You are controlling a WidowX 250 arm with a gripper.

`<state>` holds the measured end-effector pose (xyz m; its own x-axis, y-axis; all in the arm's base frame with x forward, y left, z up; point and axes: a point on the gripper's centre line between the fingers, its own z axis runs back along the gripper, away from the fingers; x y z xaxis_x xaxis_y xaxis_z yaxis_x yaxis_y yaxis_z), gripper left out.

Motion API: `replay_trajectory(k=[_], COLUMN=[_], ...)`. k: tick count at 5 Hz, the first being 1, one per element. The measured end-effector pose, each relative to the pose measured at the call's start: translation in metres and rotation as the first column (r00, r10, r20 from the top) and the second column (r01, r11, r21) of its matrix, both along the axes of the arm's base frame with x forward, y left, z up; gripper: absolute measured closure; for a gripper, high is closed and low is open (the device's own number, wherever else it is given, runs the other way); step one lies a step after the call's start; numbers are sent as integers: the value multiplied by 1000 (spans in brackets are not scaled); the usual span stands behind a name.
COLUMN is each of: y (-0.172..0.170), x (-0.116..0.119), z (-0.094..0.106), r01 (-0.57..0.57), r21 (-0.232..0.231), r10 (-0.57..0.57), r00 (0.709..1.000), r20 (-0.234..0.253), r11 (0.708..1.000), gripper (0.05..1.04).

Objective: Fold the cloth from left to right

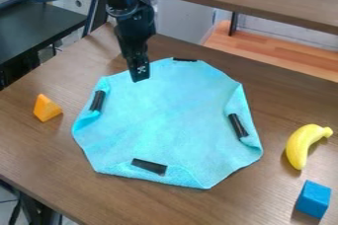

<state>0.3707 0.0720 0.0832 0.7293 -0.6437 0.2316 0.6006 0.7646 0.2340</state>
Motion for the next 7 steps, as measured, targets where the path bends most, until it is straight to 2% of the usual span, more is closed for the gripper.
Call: replay_trajectory(k=[1,2,3,4,5,6,7], y=[-1,6,18,32,52,70,78], x=[-3,-4,-7,-7,-10,-10,-10], z=[-12,-19,-24,-41,-53,-57,-57], r01=[-9,-132,-235,-355,-487,-585,-633], r21=[-10,-27,-25,-20,-42,-65,-75], r10=[8,130,234,354,485,583,633], r00=[999,990,972,935,873,811,774], r20=[-34,-48,-33,-37,-55,-49,-24], r11=[1000,991,972,935,872,808,770], gripper=[83,83,83,83,83,83,83])
